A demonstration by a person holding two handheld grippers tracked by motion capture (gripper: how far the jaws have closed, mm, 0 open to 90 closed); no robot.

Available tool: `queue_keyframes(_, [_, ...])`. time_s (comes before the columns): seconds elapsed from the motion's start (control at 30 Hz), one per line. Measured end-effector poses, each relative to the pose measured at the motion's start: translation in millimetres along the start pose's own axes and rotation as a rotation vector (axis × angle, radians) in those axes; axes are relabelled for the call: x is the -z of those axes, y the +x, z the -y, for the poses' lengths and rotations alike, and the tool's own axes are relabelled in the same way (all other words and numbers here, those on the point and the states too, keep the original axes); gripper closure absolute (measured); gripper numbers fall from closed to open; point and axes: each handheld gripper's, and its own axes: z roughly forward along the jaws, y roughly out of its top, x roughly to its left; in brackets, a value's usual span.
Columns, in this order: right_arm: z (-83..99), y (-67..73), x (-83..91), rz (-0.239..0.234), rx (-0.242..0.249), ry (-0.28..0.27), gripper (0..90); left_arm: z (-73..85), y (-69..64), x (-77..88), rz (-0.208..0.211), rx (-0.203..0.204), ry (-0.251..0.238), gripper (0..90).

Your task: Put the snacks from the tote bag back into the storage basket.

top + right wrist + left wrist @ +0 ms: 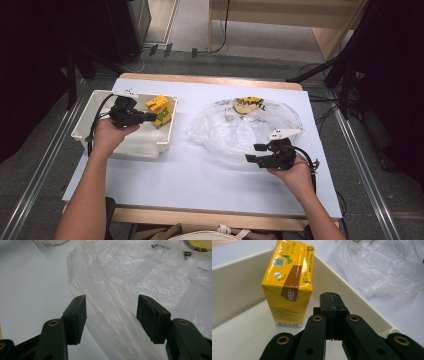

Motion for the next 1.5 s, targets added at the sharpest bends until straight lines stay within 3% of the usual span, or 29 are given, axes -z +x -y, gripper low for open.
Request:
queue_keyframes(0.23, [-0.1,0.2,-0.2,-0.001,0.002,0.002,43.0,1.6,-4.3,-9.2,-0.003,-0.032,0.032,90.0])
queue_keyframes(0.5, [0.0,0.7,-0.6,-0.002,0.004,0.003,43.1,6.5,3.1,-18.3,-0.022,-0.008,0.033,90.0])
queue_keyframes(0.83, [-0.1,0.9,-1.3,0.003,0.01,0.011,43.3,11.1,11.2,-26.8,-0.034,-0.006,0.053,90.0])
queue_keyframes(1.5, [-0.4,2.0,-2.2,0.001,0.011,0.01,43.4,14.8,22.6,-27.1,-0.083,0.034,0.034,90.0])
